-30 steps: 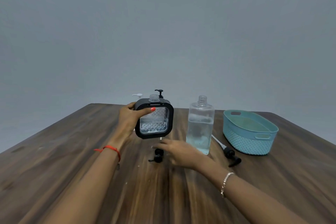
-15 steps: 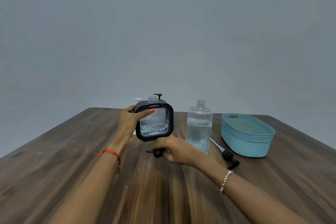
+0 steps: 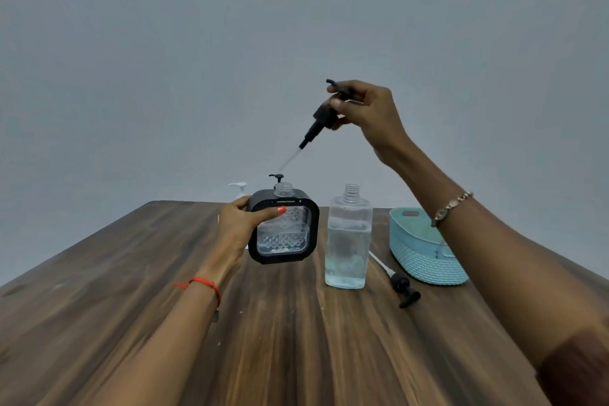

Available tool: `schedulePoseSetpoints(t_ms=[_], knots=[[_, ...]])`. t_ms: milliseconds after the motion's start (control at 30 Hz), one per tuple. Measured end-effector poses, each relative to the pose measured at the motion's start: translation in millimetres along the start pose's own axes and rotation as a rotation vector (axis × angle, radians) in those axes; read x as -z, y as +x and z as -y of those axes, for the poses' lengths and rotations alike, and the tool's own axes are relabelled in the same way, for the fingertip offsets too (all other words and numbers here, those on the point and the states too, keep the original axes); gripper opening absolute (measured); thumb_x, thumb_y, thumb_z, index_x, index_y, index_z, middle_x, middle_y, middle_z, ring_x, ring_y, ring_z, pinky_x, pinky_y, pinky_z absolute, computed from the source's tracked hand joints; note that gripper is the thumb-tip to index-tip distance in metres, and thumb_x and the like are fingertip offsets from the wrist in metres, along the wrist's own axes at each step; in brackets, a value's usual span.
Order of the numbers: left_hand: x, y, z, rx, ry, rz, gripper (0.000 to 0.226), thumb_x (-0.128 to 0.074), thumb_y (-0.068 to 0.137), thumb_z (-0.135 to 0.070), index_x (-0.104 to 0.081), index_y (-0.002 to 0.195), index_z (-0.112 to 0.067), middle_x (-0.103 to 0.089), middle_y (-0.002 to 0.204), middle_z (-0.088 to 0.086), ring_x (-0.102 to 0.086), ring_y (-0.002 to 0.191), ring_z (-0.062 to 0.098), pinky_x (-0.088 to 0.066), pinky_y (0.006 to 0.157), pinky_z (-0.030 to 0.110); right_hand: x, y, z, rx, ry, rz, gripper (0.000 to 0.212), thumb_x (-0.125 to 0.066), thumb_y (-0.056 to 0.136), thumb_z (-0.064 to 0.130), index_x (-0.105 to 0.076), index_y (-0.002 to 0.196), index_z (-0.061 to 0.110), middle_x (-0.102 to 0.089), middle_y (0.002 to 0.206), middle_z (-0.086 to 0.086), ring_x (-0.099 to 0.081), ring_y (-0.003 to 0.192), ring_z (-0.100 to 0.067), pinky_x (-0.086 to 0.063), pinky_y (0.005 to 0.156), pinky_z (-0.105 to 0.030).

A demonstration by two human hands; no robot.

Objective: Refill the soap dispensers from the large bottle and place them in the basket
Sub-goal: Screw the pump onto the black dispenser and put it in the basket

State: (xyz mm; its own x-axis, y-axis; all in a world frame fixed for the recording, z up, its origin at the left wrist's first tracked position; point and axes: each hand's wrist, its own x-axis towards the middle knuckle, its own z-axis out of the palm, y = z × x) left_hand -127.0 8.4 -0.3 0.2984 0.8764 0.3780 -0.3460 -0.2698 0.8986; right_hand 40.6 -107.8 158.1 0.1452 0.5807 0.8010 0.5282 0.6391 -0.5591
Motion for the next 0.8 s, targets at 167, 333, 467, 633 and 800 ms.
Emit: schedulePoseSetpoints(t_ms=[167, 333, 467, 633, 800], knots=[[-6, -3, 2, -0.003, 0.024, 0.004, 0.04, -0.083, 0.058, -0.005, -0.071, 0.097, -0.004, -0.073, 0.095, 0.015, -0.07, 0.085, 0.031, -0.056, 0.079, 0.04, 0, 11, -4, -0.061, -0.076, 0.076, 0.017, -0.055, 0.084, -0.006, -0.062, 0.099, -0.001, -0.061, 0.091, -0.012, -0.06, 0.072, -0.018, -0.051, 0.055, -0.026], [-8, -3, 2, 0.002, 0.027, 0.024, 0.044, -0.083, 0.059, -0.004, -0.069, 0.1, -0.001, -0.072, 0.096, 0.016, -0.069, 0.087, 0.032, -0.056, 0.08, 0.041, -6, 6, -17, -0.095, -0.171, 0.167, 0.016, -0.057, 0.085, -0.004, -0.063, 0.1, -0.003, -0.064, 0.102, -0.021, -0.059, 0.067, -0.014, -0.048, 0.055, -0.023], [-13, -4, 3, -0.002, 0.019, 0.048, 0.036, -0.083, 0.058, -0.002, -0.071, 0.092, -0.005, -0.075, 0.085, 0.007, -0.071, 0.077, 0.023, -0.057, 0.068, 0.03, -21, -8, -28, -0.128, -0.218, 0.252, 0.017, -0.064, 0.082, 0.0, -0.065, 0.099, -0.002, -0.067, 0.102, -0.016, -0.057, 0.057, -0.005, -0.047, 0.056, -0.024], [-22, -6, 1, -0.017, -0.013, 0.06, 0.032, -0.083, 0.058, -0.001, -0.071, 0.086, -0.009, -0.076, 0.074, -0.001, -0.071, 0.068, 0.013, -0.054, 0.056, 0.019, -38, -30, -46, -0.155, -0.279, 0.313, 0.015, -0.074, 0.076, 0.012, -0.068, 0.089, 0.008, -0.066, 0.072, 0.003, -0.061, 0.068, -0.014, -0.048, 0.055, -0.022], [-28, -9, 1, -0.018, -0.041, 0.049, 0.029, -0.082, 0.058, 0.0, -0.071, 0.083, -0.011, -0.075, 0.071, -0.003, -0.071, 0.065, 0.01, -0.053, 0.054, 0.017, -33, -39, -57, -0.253, -0.072, 0.282, 0.012, -0.073, 0.077, 0.018, -0.07, 0.087, 0.023, -0.073, 0.077, 0.01, -0.068, 0.075, -0.003, -0.052, 0.066, -0.018]])
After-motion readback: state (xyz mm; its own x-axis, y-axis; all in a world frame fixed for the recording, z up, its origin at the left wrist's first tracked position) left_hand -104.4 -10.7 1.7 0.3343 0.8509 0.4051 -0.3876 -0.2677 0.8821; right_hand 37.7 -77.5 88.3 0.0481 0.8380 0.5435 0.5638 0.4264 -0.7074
